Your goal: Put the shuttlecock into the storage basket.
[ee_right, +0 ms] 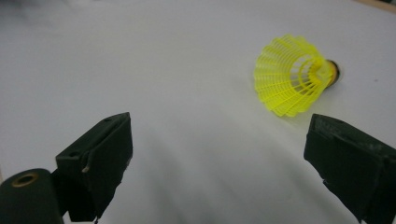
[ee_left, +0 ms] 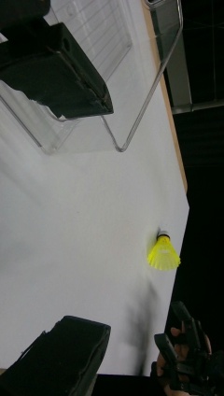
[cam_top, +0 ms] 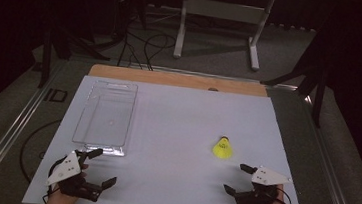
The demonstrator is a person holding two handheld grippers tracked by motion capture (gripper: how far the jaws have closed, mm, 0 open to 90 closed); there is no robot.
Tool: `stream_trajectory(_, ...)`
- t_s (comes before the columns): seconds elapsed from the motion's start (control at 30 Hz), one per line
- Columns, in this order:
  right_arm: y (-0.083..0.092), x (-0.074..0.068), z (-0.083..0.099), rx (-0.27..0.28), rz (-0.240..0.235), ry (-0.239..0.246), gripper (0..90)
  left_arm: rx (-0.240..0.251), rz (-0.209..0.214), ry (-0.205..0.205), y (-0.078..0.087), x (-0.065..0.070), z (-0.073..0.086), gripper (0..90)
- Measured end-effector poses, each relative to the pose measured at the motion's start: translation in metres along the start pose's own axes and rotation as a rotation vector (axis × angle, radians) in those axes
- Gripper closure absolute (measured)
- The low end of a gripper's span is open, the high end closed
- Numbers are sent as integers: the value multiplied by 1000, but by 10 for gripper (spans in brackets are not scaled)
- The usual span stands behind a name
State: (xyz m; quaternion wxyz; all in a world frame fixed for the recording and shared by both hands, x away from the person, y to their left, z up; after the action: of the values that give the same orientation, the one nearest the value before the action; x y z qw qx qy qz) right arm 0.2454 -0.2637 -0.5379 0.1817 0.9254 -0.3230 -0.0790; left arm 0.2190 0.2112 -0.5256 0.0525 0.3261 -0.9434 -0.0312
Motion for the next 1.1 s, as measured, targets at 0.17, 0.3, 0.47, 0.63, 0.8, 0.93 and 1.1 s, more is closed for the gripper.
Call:
stream_trajectory(0.17,0,1,0,-5,-3,-12,81,8,-3,5,-1,-1,0,2)
stream_trajectory(0.3,-2,1,2,-16,-3,0,81,14,1,4,-1,0,-1,2)
stream_trajectory(0.47,-1,-1,1,-22,-7,20,81,21,3,2,0,1,-2,2)
stream_trajectory(0.63,0,-6,-1,-19,-22,27,81,19,12,-3,0,2,-2,2)
stream_trajectory(0.8,3,-8,-9,-1,-17,35,82,25,18,1,1,2,-2,2)
stream_trajectory(0.93,5,-8,-13,9,-6,37,81,24,20,1,1,2,-2,2)
stream_trajectory(1.1,6,-10,-17,14,2,40,81,22,17,-4,0,2,-2,2)
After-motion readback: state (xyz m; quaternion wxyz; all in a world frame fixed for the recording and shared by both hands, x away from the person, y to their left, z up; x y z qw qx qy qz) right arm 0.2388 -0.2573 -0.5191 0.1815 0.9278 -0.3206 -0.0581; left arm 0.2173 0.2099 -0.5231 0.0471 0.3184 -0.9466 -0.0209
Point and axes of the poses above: each handheld gripper's, and its own axes: y roughly backward along the jaws, z roughly out of its underside, x roughly to its right, the point moved 4 cm from there along -y, roughly forward along the jaws, and after that the axes turned 11 degrees about x, right-handed, at the moved point
